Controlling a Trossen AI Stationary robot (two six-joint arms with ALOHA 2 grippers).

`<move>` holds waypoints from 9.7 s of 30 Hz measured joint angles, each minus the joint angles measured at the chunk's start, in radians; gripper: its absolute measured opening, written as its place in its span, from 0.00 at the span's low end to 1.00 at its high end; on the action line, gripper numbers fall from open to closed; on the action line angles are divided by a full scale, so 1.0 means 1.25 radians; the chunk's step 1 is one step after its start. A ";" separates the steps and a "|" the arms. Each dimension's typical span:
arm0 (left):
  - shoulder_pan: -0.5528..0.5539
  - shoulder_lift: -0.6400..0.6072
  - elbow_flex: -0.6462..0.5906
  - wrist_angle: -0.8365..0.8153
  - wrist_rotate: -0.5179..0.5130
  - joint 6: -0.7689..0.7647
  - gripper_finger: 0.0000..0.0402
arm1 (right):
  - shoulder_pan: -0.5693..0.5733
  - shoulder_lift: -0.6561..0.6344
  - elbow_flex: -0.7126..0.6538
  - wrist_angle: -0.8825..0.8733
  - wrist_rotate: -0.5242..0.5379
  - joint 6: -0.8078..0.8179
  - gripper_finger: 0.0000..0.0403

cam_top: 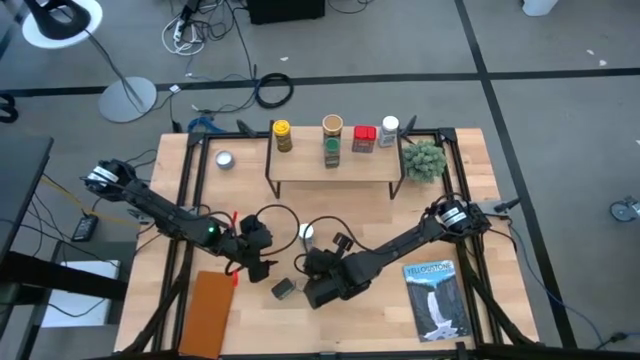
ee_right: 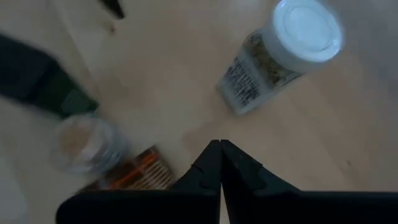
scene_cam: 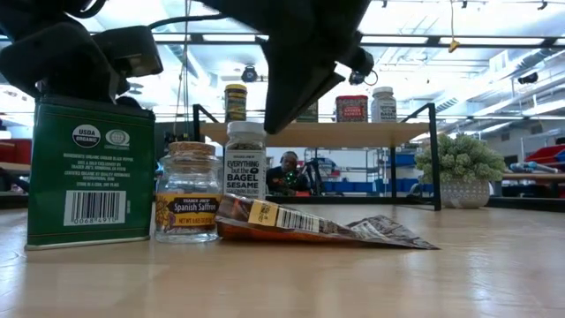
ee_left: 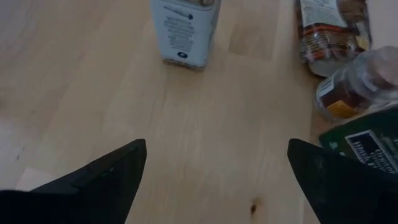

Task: Shelf spices
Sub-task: Adjust the green seasoning bottle on the shelf, then put the white seasoning bottle on the shelf

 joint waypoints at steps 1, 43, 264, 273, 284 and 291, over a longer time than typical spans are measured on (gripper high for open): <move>0.000 0.000 0.000 0.000 0.000 0.001 0.99 | 0.002 -0.001 0.000 0.000 -0.021 0.000 0.02; -0.067 -0.001 0.000 -0.050 0.192 0.093 0.99 | 0.015 0.000 -0.038 -0.212 -0.032 -0.110 0.02; -0.066 -0.001 0.000 -0.032 0.098 0.317 0.99 | -0.474 -0.430 -0.459 0.680 -0.053 -0.507 0.00; -0.066 -0.001 0.000 -0.033 0.098 0.318 0.99 | -0.438 -0.467 -0.460 0.603 -0.077 -0.484 0.00; -0.066 -0.001 0.000 -0.030 0.097 0.318 0.99 | -0.291 -0.556 -0.459 0.410 -0.244 -0.314 0.02; -0.066 -0.001 0.000 -0.023 0.098 0.316 0.99 | -0.239 -0.534 -0.459 0.436 -0.239 -0.360 0.01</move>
